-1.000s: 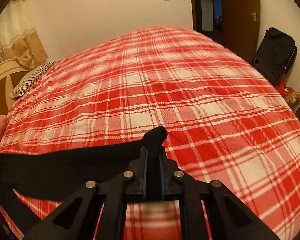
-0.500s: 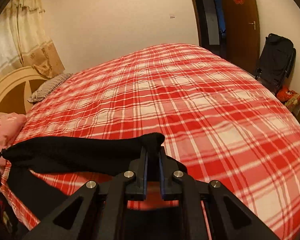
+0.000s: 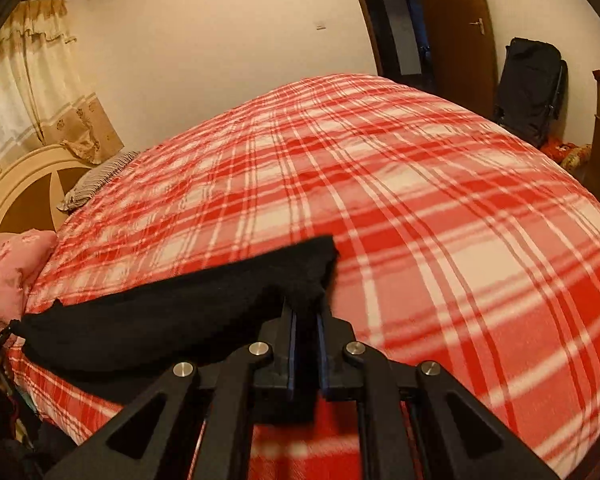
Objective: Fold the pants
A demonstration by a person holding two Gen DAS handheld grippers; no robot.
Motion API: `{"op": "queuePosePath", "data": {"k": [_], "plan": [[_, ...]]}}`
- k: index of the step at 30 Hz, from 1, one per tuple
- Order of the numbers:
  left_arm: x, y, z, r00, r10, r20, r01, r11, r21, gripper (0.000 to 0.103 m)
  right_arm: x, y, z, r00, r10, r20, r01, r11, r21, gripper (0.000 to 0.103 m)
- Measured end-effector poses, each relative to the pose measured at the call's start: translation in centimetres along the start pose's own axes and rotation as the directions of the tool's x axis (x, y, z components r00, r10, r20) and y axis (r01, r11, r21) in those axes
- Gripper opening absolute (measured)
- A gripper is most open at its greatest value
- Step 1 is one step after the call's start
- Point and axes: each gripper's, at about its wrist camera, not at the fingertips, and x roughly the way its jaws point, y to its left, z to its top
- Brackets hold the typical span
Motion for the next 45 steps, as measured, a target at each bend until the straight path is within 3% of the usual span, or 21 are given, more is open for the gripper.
{"op": "queuePosePath", "data": {"k": [5, 8, 11, 14, 16, 17, 18, 19, 23, 26, 28, 34, 38, 45], "plan": [[-0.8, 0.7, -2.5, 1.0, -0.012, -0.019, 0.012, 1.0, 0.009, 0.012, -0.3, -0.6, -1.4, 0.999, -0.035, -0.015, 0.034, 0.999, -0.014, 0.008], [-0.7, 0.4, -3.8, 0.999, 0.017, -0.046, -0.015, 0.998, 0.058, 0.013, -0.7, -0.7, -1.8, 0.999, -0.034, -0.02, 0.034, 0.999, -0.013, 0.008], [-0.7, 0.6, -4.7, 0.997, 0.047, -0.066, -0.042, 0.996, 0.082, 0.018, -1.6, -1.5, -1.7, 0.997, -0.073, -0.005, 0.073, 0.997, 0.016, 0.009], [-1.3, 1.0, -5.3, 0.994, 0.077, -0.076, -0.069, 0.992, 0.103, 0.031, -2.9, -3.2, -1.8, 0.995, -0.094, 0.022, 0.092, 0.993, 0.075, 0.012], [-2.1, 1.5, -5.5, 0.993, 0.102, -0.066, -0.095, 0.99, 0.108, 0.045, -3.9, -3.8, -1.9, 0.992, -0.119, 0.044, 0.114, 0.988, 0.106, 0.026], [-2.5, 1.8, -5.5, 0.992, 0.111, -0.062, -0.104, 0.989, 0.105, 0.047, -4.7, -3.8, -2.0, 0.991, -0.121, 0.06, 0.113, 0.986, 0.119, 0.033], [-3.0, 2.2, -5.6, 0.99, 0.125, -0.061, -0.118, 0.988, 0.1, 0.051, -5.1, -3.6, -2.0, 0.991, -0.116, 0.072, 0.106, 0.987, 0.122, 0.048], [-3.5, 2.8, -5.6, 0.988, 0.141, -0.059, -0.135, 0.986, 0.094, 0.054, -5.7, -3.1, -2.0, 0.991, -0.102, 0.088, 0.092, 0.989, 0.118, 0.056], [-5.0, 4.8, -5.8, 0.977, 0.205, -0.059, -0.202, 0.977, 0.062, 0.053, -6.4, 1.0, -1.4, 0.992, -0.059, 0.113, 0.054, 0.998, 0.046, 0.056], [-6.2, 5.9, -5.7, 0.978, 0.204, -0.037, -0.205, 0.979, -0.019, 0.053, -5.7, 6.7, -1.0, 0.996, -0.032, 0.089, 0.039, 0.996, -0.082, 0.056], [-6.3, 5.5, -5.5, 0.978, 0.206, -0.025, -0.207, 0.978, -0.034, 0.053, -4.7, 11.2, -1.2, 0.998, 0.029, 0.054, -0.018, 0.982, -0.188, 0.056], [-3.7, 1.9, -4.4, 0.982, 0.177, -0.066, -0.177, 0.984, 0.006, 0.053, -0.1, 24.5, -4.5, 0.991, 0.111, -0.07, -0.132, 0.851, -0.508, 0.056], [-1.1, 0.6, -3.2, 0.98, 0.154, -0.129, -0.154, 0.988, 0.014, 0.052, 2.2, 29.5, -7.0, 0.967, 0.196, -0.162, -0.253, 0.79, -0.559, 0.056], [2.8, 0.7, -1.4, 0.967, 0.16, -0.199, -0.164, 0.987, -0.003, 0.05, 3.9, 33.1, -9.2, 0.947, 0.237, -0.215, -0.319, 0.747, -0.583, 0.056]]}}
